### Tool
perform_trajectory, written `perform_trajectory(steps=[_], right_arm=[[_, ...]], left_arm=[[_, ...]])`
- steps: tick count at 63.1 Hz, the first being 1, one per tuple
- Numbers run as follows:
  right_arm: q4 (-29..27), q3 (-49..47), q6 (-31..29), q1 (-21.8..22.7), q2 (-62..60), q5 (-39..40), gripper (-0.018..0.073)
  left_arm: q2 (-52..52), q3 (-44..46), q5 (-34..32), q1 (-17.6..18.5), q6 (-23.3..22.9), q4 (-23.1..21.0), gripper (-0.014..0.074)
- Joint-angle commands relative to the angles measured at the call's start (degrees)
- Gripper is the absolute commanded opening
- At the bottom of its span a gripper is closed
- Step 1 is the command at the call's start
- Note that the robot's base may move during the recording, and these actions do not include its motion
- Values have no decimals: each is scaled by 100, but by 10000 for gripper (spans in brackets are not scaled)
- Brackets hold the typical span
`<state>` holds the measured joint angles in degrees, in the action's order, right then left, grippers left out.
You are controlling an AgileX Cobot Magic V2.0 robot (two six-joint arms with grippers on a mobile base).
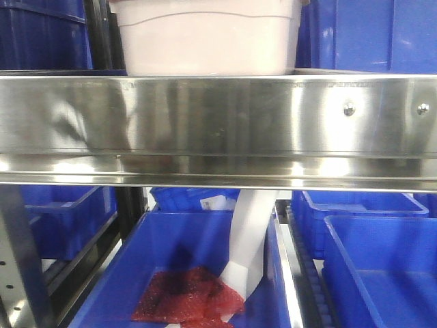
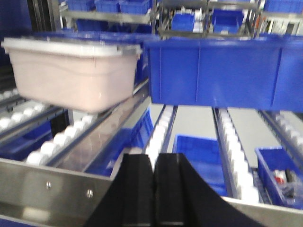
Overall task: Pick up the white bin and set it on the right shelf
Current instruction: 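Open both grippers and release the bin handles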
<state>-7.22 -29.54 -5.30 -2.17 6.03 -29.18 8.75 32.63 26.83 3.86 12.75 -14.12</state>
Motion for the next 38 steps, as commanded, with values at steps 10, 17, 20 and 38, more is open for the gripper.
perform_trajectory(steps=[10, 17, 20, 38], right_arm=[[42, -136, -7, -9, 77, 609, 68], [42, -136, -7, -9, 77, 609, 68], [42, -136, -7, -9, 77, 609, 68], [42, -136, -7, -9, 77, 609, 68]], left_arm=[[35, 131, -482, 33, 7, -222, -118], [35, 131, -482, 33, 7, -222, -118], [35, 131, -482, 33, 7, -222, -118], [35, 131, -482, 33, 7, -222, -118]])
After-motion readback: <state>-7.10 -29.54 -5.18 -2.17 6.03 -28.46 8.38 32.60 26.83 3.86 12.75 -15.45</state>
